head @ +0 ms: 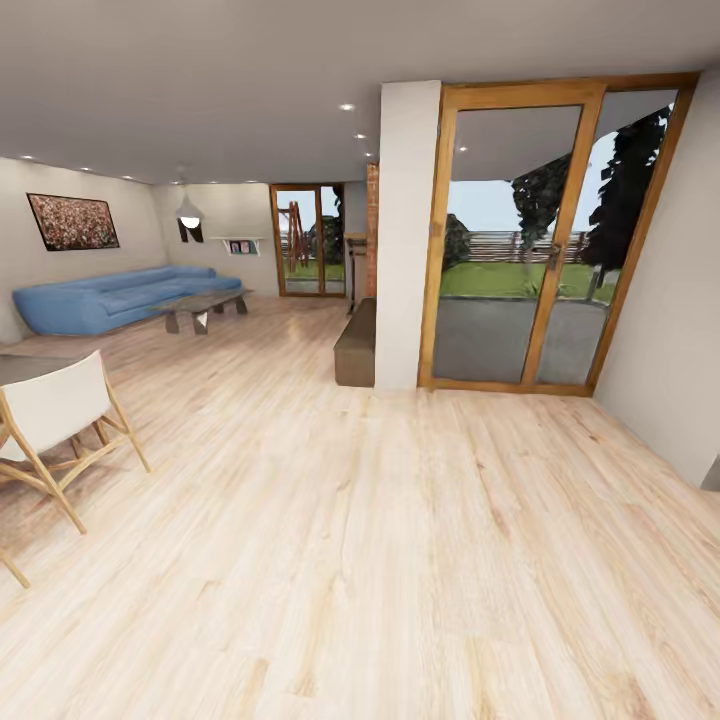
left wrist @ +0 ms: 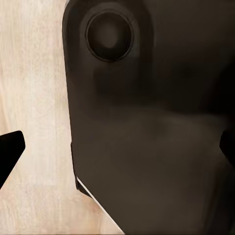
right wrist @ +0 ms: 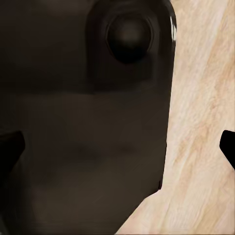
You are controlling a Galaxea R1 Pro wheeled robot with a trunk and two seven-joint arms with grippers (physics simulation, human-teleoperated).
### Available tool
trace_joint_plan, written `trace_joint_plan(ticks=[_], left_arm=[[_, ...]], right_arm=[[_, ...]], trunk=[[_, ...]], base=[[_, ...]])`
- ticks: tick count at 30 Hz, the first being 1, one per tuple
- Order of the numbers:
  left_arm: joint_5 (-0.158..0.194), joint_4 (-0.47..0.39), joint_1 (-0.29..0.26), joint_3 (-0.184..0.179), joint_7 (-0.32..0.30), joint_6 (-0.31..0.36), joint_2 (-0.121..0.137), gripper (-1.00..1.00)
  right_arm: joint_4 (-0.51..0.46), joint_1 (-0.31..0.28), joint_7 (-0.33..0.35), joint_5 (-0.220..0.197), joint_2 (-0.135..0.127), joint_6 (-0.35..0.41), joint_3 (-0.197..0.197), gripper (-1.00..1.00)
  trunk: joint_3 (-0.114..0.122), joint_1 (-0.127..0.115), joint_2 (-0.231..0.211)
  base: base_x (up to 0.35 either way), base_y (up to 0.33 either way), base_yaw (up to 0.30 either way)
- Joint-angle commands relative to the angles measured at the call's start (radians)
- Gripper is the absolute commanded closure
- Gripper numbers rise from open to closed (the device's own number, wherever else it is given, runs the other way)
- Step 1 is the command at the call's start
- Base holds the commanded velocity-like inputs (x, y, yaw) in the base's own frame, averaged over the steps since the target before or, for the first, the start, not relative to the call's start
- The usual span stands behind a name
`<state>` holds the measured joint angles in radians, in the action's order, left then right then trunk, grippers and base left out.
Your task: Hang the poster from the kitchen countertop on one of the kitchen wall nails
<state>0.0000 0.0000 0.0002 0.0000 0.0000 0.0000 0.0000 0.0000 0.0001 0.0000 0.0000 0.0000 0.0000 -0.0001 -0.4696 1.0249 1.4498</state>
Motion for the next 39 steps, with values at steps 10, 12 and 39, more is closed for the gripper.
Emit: trace_joint_plan(ticks=[10, 12, 39], left_arm=[[-0.002, -0.05, 0.017, -0.006, -0.004, -0.025, -0.041, -1.0], [-0.002, -0.05, 0.017, -0.006, -0.004, -0.025, -0.041, -1.0], [-0.003, -0.387, 0.017, 0.008, 0.007, -0.263, -0.017, -1.0]], right_arm=[[-0.016, -0.033, 0.002, 0.001, -0.018, -0.009, -0.002, -1.0], [-0.016, -0.033, 0.002, 0.001, -0.018, -0.009, -0.002, -1.0], [-0.146, -0.123, -0.002, 0.001, -0.086, -0.258, 0.002, -1.0]], trunk=[[0.0, 0.0, 0.0], [0.0, 0.0, 0.0], [0.0, 0.0, 0.0]], base=[[0.0, 0.0, 0.0], [0.0, 0.0, 0.0], [0.0, 0.0, 0.0]])
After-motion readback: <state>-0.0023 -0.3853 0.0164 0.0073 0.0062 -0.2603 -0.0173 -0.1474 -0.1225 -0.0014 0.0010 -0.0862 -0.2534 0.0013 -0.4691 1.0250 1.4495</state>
